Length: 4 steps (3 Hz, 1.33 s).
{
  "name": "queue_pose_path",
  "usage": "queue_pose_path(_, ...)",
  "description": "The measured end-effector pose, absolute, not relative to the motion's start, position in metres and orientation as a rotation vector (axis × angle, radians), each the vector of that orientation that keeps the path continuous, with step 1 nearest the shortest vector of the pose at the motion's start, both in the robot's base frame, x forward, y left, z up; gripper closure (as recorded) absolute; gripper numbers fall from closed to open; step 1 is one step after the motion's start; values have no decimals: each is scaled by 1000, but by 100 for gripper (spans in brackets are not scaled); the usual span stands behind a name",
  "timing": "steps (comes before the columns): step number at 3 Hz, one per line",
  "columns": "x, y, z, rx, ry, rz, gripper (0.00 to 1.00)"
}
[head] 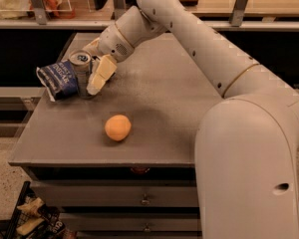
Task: Move redbull can near blue chip bag
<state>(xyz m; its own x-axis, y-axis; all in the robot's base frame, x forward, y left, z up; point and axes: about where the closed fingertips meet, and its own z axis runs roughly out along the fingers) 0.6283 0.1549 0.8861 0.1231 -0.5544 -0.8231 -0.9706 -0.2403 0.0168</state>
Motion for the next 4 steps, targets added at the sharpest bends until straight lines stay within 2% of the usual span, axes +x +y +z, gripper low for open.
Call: queue_pose_path(4,640,127,885,-1849,1549,907,0)
